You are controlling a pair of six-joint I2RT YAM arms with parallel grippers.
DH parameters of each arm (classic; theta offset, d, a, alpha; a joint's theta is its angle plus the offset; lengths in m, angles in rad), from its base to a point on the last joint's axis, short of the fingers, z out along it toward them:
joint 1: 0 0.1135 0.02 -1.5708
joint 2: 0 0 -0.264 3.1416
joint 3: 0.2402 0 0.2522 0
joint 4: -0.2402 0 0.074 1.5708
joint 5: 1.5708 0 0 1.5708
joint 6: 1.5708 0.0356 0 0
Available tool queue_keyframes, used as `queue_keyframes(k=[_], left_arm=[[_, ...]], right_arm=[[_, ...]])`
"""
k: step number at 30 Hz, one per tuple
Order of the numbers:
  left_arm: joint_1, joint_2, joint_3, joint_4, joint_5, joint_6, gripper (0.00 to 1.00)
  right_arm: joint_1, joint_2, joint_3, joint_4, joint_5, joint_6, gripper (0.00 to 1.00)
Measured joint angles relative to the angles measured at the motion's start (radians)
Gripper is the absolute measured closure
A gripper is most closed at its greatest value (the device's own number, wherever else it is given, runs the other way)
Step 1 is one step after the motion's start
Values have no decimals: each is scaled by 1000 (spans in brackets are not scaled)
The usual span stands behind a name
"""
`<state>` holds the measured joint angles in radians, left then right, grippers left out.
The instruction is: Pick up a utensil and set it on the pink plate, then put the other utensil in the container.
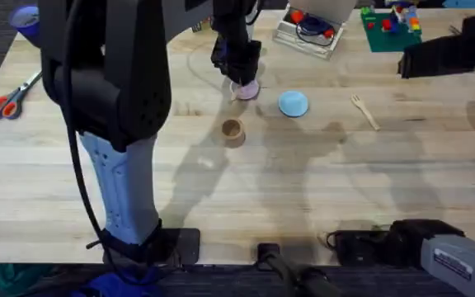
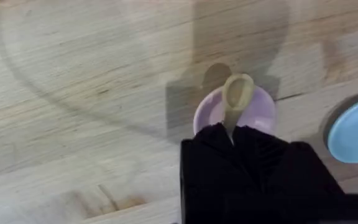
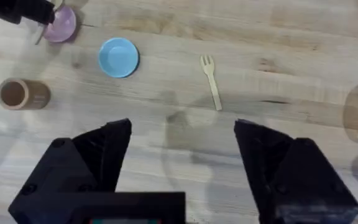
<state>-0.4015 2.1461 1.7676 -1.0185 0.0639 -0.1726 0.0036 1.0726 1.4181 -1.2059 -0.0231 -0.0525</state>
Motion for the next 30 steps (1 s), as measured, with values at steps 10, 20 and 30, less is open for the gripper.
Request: queue_keyframes(k=[10,20,30], left_arm=[[0,0,0,2,0,-3,751],[0,0,0,4,1,-3,630],[0,0,6,7,22,-7,383]], right_arm=[[0,0,0,0,0,0,5],[0,0,0,0,0,0,5],[0,0,0,0,0,0,6]])
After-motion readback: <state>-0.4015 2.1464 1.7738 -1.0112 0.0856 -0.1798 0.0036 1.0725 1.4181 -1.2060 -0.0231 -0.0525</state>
